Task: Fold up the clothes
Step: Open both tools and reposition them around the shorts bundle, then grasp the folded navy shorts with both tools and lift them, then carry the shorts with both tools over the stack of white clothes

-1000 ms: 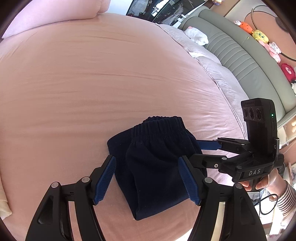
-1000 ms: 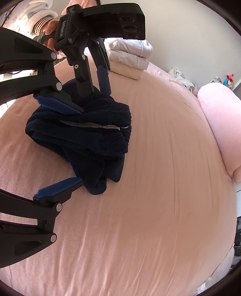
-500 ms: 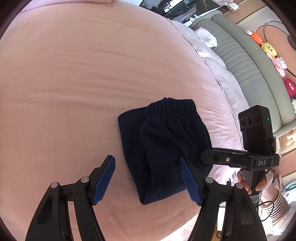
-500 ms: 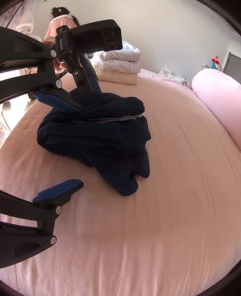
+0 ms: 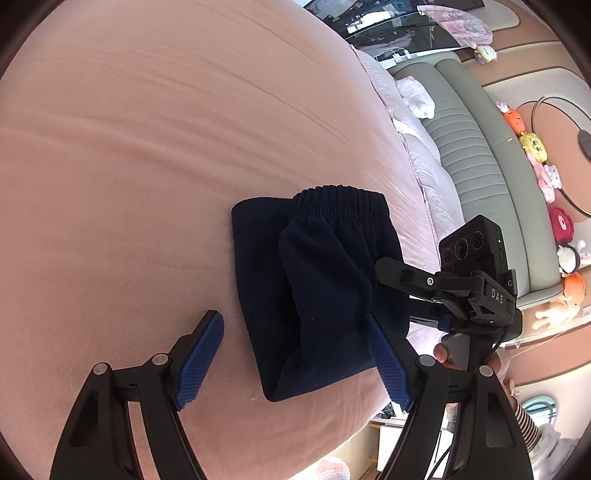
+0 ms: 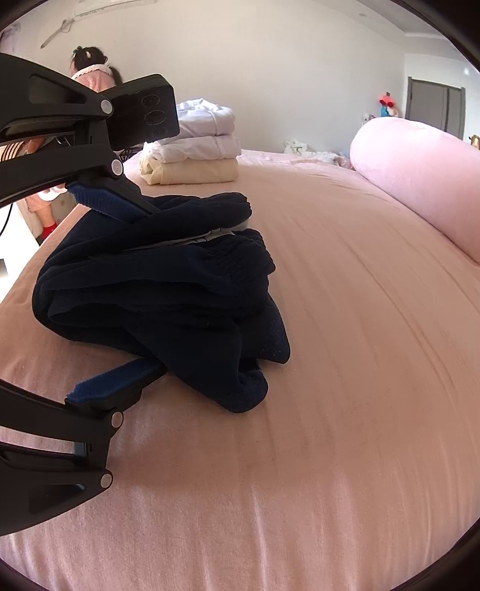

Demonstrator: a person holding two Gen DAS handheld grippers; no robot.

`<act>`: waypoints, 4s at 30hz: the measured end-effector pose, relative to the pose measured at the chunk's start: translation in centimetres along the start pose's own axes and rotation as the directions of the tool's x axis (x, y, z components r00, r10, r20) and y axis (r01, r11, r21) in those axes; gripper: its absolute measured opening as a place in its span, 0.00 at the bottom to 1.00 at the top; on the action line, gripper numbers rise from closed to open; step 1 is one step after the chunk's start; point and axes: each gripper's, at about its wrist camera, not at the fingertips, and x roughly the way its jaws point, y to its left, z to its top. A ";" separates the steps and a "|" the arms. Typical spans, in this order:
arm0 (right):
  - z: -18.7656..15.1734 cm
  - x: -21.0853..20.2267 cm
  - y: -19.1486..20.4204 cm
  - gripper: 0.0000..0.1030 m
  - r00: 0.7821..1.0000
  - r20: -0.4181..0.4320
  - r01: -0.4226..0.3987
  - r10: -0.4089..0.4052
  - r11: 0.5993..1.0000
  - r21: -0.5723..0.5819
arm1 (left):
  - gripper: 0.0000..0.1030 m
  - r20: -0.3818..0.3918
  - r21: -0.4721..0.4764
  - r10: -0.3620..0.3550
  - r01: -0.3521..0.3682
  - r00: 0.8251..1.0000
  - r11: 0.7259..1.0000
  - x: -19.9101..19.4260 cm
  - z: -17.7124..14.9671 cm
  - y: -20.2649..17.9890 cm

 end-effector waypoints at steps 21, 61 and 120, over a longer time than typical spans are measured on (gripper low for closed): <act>-1.1 0.8 1.0 0.43 0.984 0.151 0.099 -0.090 0.994 -0.049 | 0.41 0.124 0.009 0.041 -0.042 0.991 0.999 1.8 -0.5 -2.0; -2.8 6.6 29.4 0.39 0.991 0.057 0.135 -0.123 0.834 -0.535 | 0.31 0.583 -0.082 0.081 -0.041 0.809 0.996 -20.3 0.7 1.9; -2.7 22.6 39.3 0.50 0.993 -0.022 0.065 -0.113 0.710 -0.701 | 0.34 0.468 -0.353 0.503 -0.368 0.727 0.860 -29.7 1.5 13.9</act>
